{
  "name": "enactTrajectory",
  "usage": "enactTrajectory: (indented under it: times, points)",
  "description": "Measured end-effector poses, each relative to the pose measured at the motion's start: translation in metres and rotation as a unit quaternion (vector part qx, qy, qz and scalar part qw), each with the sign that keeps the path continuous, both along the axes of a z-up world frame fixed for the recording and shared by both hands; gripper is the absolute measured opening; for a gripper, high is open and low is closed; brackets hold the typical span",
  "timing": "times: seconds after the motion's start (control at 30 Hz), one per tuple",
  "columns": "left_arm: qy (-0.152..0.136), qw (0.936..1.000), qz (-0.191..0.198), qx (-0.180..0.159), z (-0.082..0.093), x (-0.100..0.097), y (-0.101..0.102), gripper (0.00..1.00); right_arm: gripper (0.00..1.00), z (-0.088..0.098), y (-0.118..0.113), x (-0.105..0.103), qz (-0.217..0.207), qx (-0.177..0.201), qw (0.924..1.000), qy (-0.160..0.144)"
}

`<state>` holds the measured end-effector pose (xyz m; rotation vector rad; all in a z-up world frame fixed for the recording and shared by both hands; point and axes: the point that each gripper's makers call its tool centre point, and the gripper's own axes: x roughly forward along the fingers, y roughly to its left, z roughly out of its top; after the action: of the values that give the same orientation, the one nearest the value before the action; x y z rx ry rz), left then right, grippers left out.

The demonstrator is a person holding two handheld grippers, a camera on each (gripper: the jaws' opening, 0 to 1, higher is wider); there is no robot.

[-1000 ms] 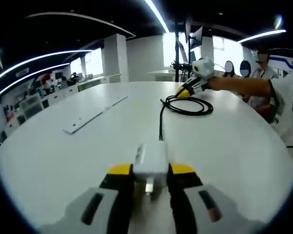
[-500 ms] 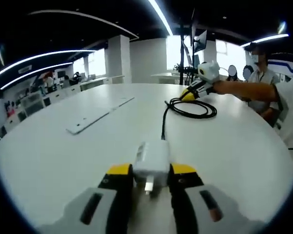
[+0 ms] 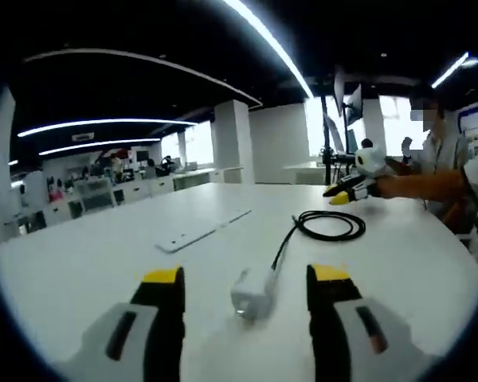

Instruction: Plug the desk Type‑C cable into the charger adapter.

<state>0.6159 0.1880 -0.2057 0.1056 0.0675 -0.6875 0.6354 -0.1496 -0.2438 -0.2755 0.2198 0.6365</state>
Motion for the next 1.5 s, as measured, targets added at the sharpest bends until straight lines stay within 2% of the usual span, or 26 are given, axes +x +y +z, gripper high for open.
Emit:
enactTrajectory:
  times: [0.07, 0.13, 0.2, 0.23, 0.43, 0.5, 0.63, 0.73, 0.77, 0.8, 0.97, 1.03, 1.07, 1.1, 1.23, 1.37, 1.43, 1.5]
  points:
    - [-0.017, 0.9994, 0.022, -0.021, 0.012, -0.02, 0.007, 0.69, 0.31, 0.012, -0.001, -0.013, 0.002, 0.026, 0.9996, -0.01]
    - [-0.031, 0.9988, 0.024, -0.032, 0.02, -0.043, 0.009, 0.69, 0.33, 0.022, -0.002, -0.022, 0.005, 0.052, 0.9982, -0.027]
    - [-0.053, 0.9968, 0.036, -0.048, 0.027, -0.064, 0.012, 0.7, 0.37, 0.034, -0.003, -0.042, 0.009, 0.087, 0.9957, -0.03]
    - [-0.049, 0.9967, 0.042, -0.048, 0.026, -0.053, 0.034, 0.71, 0.4, 0.034, -0.005, -0.049, 0.01, 0.094, 0.995, -0.032]
    - [-0.029, 0.9922, 0.112, -0.048, 0.009, -0.12, 0.059, 0.79, 0.49, 0.047, -0.01, -0.089, 0.011, 0.137, 0.9889, -0.056]
    - [-0.039, 0.9879, 0.136, -0.063, 0.009, -0.138, 0.067, 0.81, 0.55, 0.051, -0.007, -0.109, 0.011, 0.147, 0.9868, -0.065]
    - [-0.048, 0.9834, 0.156, -0.079, 0.005, -0.174, 0.071, 0.84, 0.59, 0.055, -0.007, -0.147, 0.003, 0.153, 0.9829, -0.103]
    - [-0.06, 0.9759, 0.181, -0.106, -0.001, -0.207, 0.073, 0.85, 0.64, 0.047, -0.009, -0.17, -0.011, 0.161, 0.9804, -0.113]
    - [-0.06, 0.9746, 0.186, -0.109, -0.002, -0.211, 0.074, 0.86, 0.66, 0.045, -0.012, -0.175, -0.021, 0.169, 0.9787, -0.115]
    - [-0.057, 0.9706, 0.202, -0.119, -0.003, -0.218, 0.076, 0.86, 0.66, 0.043, -0.014, -0.18, -0.027, 0.173, 0.9775, -0.118]
    - [-0.064, 0.9661, 0.217, -0.125, -0.003, -0.241, 0.069, 0.91, 0.71, 0.04, -0.018, -0.201, -0.048, 0.17, 0.9756, -0.13]
    - [-0.061, 0.9662, 0.219, -0.123, -0.003, -0.247, 0.065, 0.94, 0.72, 0.041, -0.018, -0.21, -0.046, 0.175, 0.9752, -0.127]
    - [-0.041, 0.9678, 0.22, -0.116, -0.008, -0.251, 0.061, 0.96, 0.74, 0.041, -0.017, -0.213, -0.047, 0.177, 0.9749, -0.127]
    - [-0.042, 0.9674, 0.222, -0.115, -0.007, -0.255, 0.059, 0.97, 0.77, 0.042, -0.016, -0.216, -0.05, 0.176, 0.9743, -0.131]
    - [-0.06, 0.9648, 0.223, -0.126, -0.002, -0.27, 0.052, 0.99, 0.84, 0.042, -0.013, -0.223, -0.052, 0.168, 0.9753, -0.134]
    - [-0.057, 0.9606, 0.236, -0.136, -0.006, -0.276, 0.057, 1.0, 0.94, 0.042, -0.009, -0.228, -0.054, 0.168, 0.9752, -0.134]
    - [-0.065, 0.9553, 0.245, -0.152, -0.004, -0.281, 0.061, 1.0, 0.99, 0.04, -0.008, -0.23, -0.055, 0.17, 0.9755, -0.128]
    - [-0.072, 0.9526, 0.248, -0.161, -0.002, -0.284, 0.064, 1.0, 0.99, 0.037, -0.009, -0.233, -0.059, 0.171, 0.9752, -0.128]
